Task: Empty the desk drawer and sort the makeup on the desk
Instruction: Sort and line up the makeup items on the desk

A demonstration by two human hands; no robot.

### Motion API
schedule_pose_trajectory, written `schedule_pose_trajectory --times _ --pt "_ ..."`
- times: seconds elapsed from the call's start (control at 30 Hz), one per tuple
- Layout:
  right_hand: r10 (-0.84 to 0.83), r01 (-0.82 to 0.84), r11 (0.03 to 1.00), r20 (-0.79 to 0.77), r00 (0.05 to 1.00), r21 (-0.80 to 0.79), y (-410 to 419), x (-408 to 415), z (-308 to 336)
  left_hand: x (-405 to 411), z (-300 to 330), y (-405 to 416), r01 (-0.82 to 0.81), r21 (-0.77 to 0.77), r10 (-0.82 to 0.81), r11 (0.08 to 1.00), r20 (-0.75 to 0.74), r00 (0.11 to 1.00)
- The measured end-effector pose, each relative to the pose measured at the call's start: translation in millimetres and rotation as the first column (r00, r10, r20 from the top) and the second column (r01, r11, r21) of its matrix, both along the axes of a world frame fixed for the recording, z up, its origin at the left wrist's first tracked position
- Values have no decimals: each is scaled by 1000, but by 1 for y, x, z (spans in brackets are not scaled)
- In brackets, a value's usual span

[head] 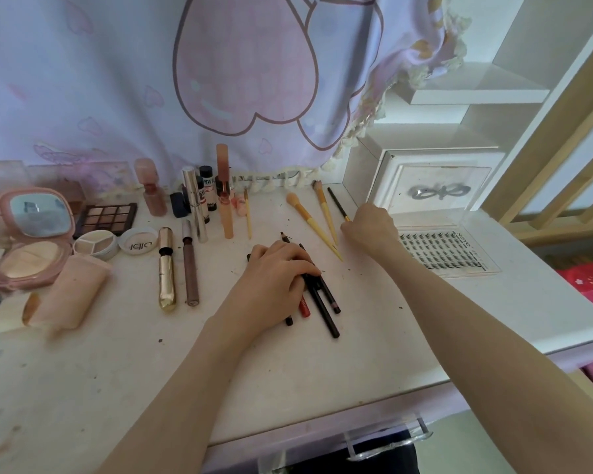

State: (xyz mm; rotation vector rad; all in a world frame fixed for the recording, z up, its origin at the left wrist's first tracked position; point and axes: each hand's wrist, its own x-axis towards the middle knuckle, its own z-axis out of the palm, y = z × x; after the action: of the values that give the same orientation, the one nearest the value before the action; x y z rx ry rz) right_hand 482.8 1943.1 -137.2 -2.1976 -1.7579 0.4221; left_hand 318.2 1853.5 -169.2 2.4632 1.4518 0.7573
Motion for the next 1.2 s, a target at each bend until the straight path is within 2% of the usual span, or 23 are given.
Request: schedule_pose_trajectory --times 0.1,0.17,0.23,0.3,0.37,0.4,0.47,0.53,0.6,0.63,0.7,0.77,0.83,0.87,0.9,0.97,1.07,1.13,1.2 --pt "-23 24 999 -24 999 29 -2 4 3 -1 -1 1 -15 15 14 1000 24 1000" --pt "-30 36 993 -61 998 111 -6 7 6 -2 -3 2 -44 45 41 998 80 996" --pt "-16 64 974 -218 976 218 -11 12 11 -1 -3 3 -82 89 69 993 141 988" --pt "12 156 942 -494 869 297 -19 18 20 0 -2 4 -124 131 96 984 202 975" --pt "72 244 917 -735 674 314 -29 22 33 3 1 2 -168 138 126 976 268 955" --pt "116 250 913 -793 598 322 -33 24 40 3 3 1 -190 136 143 972 297 944" --pt "205 182 918 -817 538 351 -43 25 52 5 6 0 -238 147 180 960 328 927" --pt "280 57 926 -778 563 374 -51 23 62 5 12 1 -273 190 208 943 305 929" --pt "329 -68 931 -742 584 359 -57 22 71 6 15 6 -285 308 235 908 189 953" --pt "347 -118 932 -751 562 342 -59 21 75 7 17 7 -278 349 253 895 117 960" --pt "371 -178 928 -787 493 327 -61 18 83 10 26 9 -257 295 272 920 -10 962" --pt "375 -168 927 -824 425 336 -60 15 88 14 32 9 -243 156 259 958 -92 961" --pt "347 -137 938 -877 333 318 -59 10 86 18 37 7 -239 96 248 966 -95 964" --pt "338 -150 941 -885 322 305 -59 8 83 20 39 5 -243 80 248 967 -69 966" --pt "342 -182 938 -866 365 294 -60 5 78 22 40 5 -248 71 252 966 -48 967" --pt "360 -225 933 -767 531 282 -59 0 66 24 43 8 -230 7 230 973 -28 973" --pt "305 -118 942 -649 697 315 -43 -4 58 22 44 19 -210 -113 215 971 31 976" --pt "239 -69 953 -594 768 295 -26 -2 55 19 42 27 -275 -147 288 950 76 955" --pt "192 -90 975 -576 795 201 -10 -3 47 9 35 40 -393 -184 404 901 26 914"
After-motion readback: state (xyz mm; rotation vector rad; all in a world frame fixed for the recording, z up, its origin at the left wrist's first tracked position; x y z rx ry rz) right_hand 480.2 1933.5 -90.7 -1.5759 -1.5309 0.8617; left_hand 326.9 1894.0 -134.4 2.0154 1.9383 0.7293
